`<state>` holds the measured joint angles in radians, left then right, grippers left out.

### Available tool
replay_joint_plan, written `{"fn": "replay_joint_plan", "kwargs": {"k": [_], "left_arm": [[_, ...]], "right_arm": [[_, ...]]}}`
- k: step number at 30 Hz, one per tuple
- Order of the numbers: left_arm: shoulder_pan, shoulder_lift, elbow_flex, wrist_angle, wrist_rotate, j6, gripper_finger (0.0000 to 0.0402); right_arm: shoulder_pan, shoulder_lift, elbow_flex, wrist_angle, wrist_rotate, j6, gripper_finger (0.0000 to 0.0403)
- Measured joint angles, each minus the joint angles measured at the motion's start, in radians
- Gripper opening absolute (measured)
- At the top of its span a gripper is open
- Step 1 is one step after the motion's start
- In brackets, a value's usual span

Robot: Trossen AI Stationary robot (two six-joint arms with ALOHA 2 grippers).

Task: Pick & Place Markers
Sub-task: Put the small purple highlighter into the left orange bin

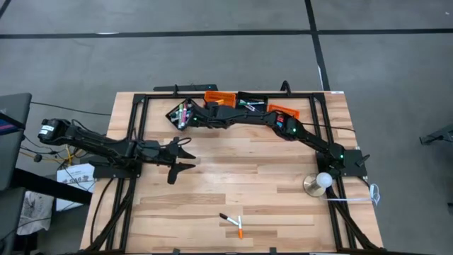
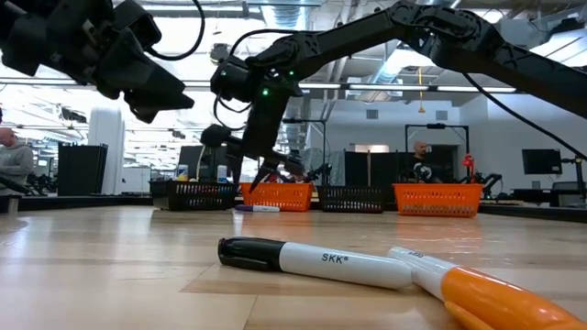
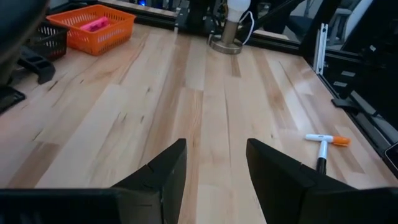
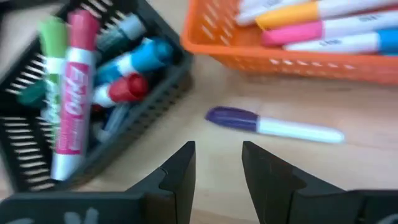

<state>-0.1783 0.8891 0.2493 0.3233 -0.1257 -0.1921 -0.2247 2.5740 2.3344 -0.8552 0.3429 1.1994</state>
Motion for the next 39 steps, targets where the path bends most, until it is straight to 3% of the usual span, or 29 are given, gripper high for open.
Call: {"fn": "replay_joint_plan", "kwargs": {"k": [5,13,27,31,39], "left_arm": [[0.0,0.001,0.0,-0.002,0.0,0.0,0.0167],[0.0,0.001,0.0,-0.002,0.0,-0.005,0.0167],[0.0,0.002,0.0,-0.001,-0.002,-0.008,0.0167],[0.0,0.002,0.0,-0.001,-0.052,-0.008,0.0167],[0.0,0.008,0.0,-0.005,-0.099,-0.052,0.0167]], "right_arm": [[-0.007,-0.004,0.0,0.039,-0.055,-0.122,0.0122],[-0.013,-0.038,0.0,-0.244,0.044,0.135,0.0122],[-0.019,-0.033,0.0,-0.187,0.093,0.182,0.0122],[-0.028,-0.033,0.0,-0.191,0.093,0.182,0.0122],[-0.06,-0.033,-0.076,-0.141,0.004,0.183,0.0122]]}}
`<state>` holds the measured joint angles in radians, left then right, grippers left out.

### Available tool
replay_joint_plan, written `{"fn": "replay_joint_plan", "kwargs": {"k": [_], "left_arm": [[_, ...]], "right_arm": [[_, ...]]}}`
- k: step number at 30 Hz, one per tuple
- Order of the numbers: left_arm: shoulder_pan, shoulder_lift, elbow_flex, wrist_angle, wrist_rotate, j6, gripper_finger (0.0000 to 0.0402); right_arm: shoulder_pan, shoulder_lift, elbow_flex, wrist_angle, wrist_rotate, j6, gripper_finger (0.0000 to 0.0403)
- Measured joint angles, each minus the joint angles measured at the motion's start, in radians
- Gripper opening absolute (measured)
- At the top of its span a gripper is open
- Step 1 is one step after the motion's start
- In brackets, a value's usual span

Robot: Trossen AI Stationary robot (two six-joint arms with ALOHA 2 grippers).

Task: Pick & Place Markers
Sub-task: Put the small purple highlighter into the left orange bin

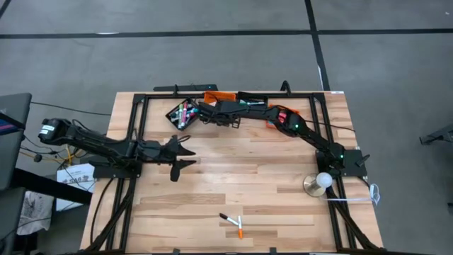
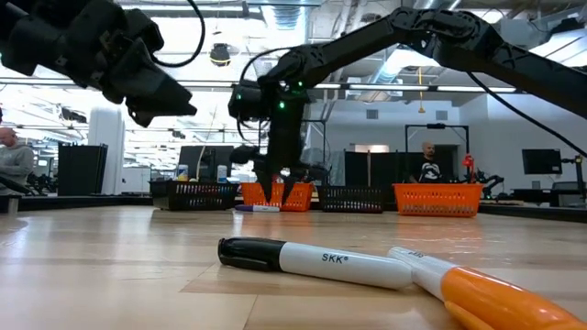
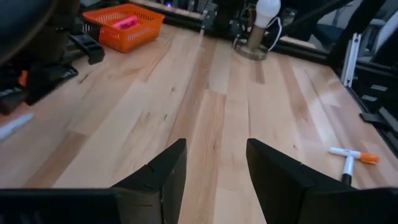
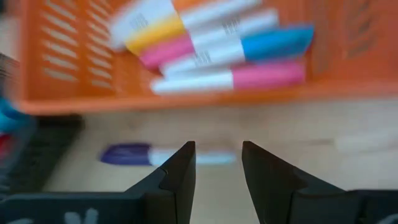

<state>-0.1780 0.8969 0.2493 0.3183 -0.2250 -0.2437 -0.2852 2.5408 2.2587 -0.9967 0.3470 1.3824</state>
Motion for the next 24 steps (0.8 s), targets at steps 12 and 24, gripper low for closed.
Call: {"fn": "replay_joint_plan", "kwargs": {"k": [12,24], "left_arm": [[0.0,0.119,-0.001,0.001,-0.007,-0.051,0.0167],[0.0,0.128,-0.001,0.007,-0.007,-0.054,0.0167]], "right_arm": [[-0.003,-0.007,-0.099,0.101,-0.015,0.0,0.0122],[0.004,0.005,-0.066,0.108,-0.015,-0.022,0.0122]]}}
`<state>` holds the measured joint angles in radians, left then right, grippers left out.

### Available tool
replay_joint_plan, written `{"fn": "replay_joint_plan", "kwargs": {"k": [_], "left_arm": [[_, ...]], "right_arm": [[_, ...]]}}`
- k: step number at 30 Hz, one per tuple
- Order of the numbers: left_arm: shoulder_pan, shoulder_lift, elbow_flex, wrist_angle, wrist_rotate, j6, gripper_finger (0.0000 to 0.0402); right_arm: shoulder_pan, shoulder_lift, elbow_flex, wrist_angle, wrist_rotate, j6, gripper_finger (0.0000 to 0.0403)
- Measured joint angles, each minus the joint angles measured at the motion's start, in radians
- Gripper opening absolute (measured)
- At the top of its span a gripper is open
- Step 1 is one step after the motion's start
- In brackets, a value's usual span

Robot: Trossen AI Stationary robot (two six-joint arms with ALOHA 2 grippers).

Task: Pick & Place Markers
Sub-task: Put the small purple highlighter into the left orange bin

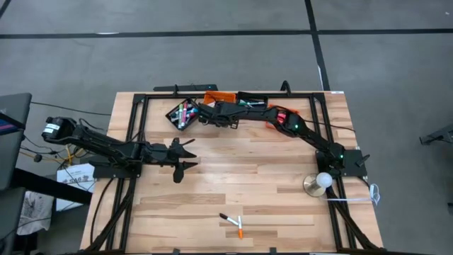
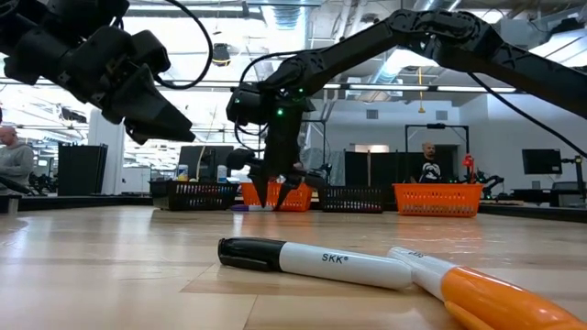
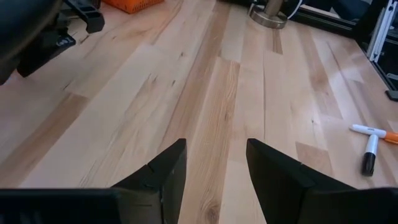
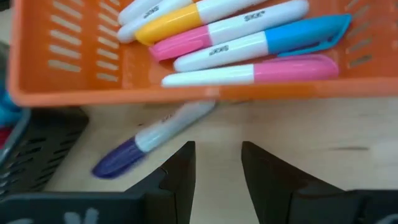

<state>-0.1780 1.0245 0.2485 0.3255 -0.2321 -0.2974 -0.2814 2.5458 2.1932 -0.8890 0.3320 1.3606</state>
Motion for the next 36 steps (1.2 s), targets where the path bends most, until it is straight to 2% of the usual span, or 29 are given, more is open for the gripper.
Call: {"fn": "replay_joint_plan", "kwargs": {"k": [6,11,17,36], "left_arm": [[0.0,0.0,0.0,0.005,0.0,0.0,0.0167],[0.0,0.0,0.0,0.011,0.0,0.0,0.0167],[0.0,0.0,0.0,0.012,0.0,0.0,0.0167],[0.0,0.0,0.0,0.006,0.0,-0.007,0.0167]], "right_arm": [[0.042,0.0,0.003,-0.024,0.008,0.015,0.0122],[0.064,-0.001,0.004,0.027,0.077,0.019,0.0122],[0.039,-0.002,0.005,0.144,0.061,-0.033,0.0122],[0.017,-0.004,0.007,0.269,0.052,-0.071,0.0122]]}}
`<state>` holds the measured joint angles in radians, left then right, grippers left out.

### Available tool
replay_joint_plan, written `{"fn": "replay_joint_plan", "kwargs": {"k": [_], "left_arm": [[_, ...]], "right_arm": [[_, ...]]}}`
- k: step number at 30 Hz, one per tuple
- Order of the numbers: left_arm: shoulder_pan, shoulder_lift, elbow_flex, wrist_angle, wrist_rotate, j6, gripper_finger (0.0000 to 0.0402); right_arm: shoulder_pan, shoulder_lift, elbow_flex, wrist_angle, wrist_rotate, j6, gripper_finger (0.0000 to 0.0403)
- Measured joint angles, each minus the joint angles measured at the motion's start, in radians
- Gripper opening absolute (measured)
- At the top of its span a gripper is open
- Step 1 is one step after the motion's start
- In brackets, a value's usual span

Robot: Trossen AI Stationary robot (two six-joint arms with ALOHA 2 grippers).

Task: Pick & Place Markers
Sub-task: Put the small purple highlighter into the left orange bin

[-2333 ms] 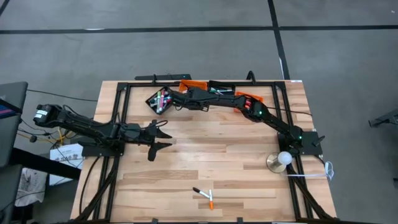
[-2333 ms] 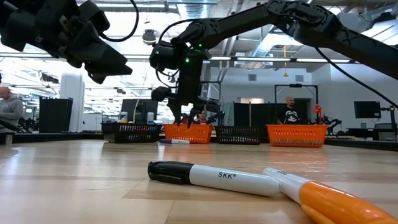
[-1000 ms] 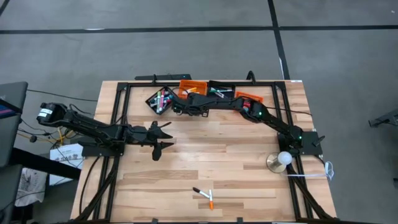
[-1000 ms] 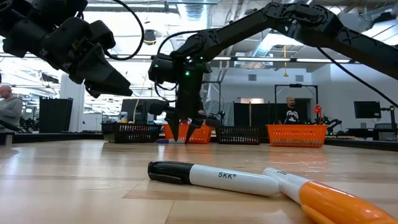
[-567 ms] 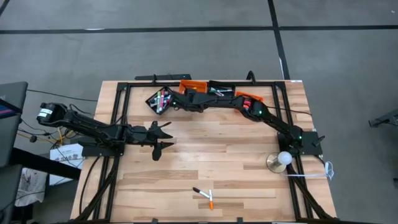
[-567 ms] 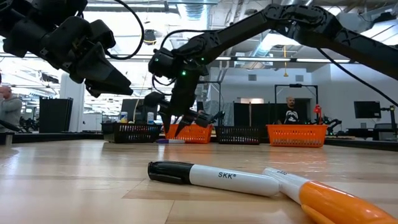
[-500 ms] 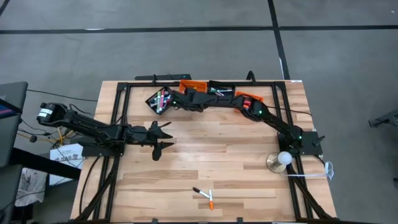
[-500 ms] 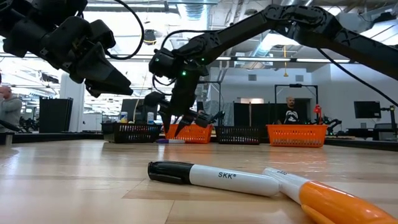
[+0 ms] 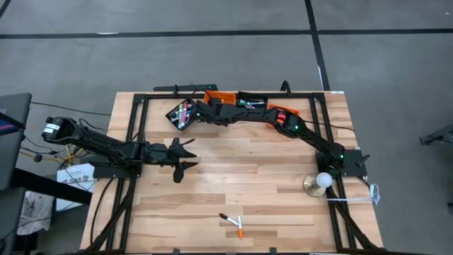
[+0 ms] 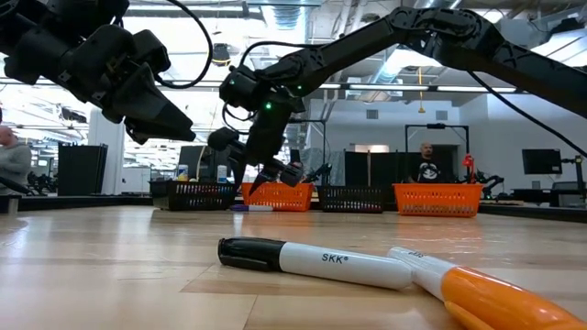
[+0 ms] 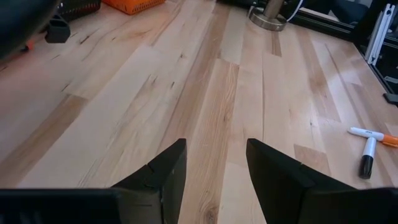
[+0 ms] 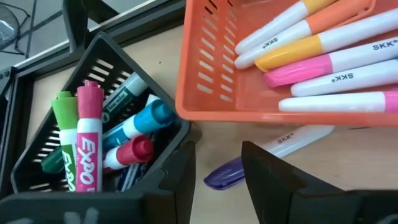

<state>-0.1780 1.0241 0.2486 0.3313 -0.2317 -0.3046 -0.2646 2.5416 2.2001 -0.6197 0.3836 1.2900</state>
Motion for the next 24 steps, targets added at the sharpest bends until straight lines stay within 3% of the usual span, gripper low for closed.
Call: {"fn": "replay_joint_plan", "kwargs": {"k": [14,24], "left_arm": [[-0.035,0.0,0.001,0.007,0.001,-0.051,0.0167],[-0.081,0.0,0.001,0.011,-0.001,-0.071,0.0167]], "right_arm": [[0.008,0.0,0.0,-0.04,0.005,0.05,0.0122],[0.0,0.0,0.0,-0.075,-0.046,0.101,0.0122]]}}
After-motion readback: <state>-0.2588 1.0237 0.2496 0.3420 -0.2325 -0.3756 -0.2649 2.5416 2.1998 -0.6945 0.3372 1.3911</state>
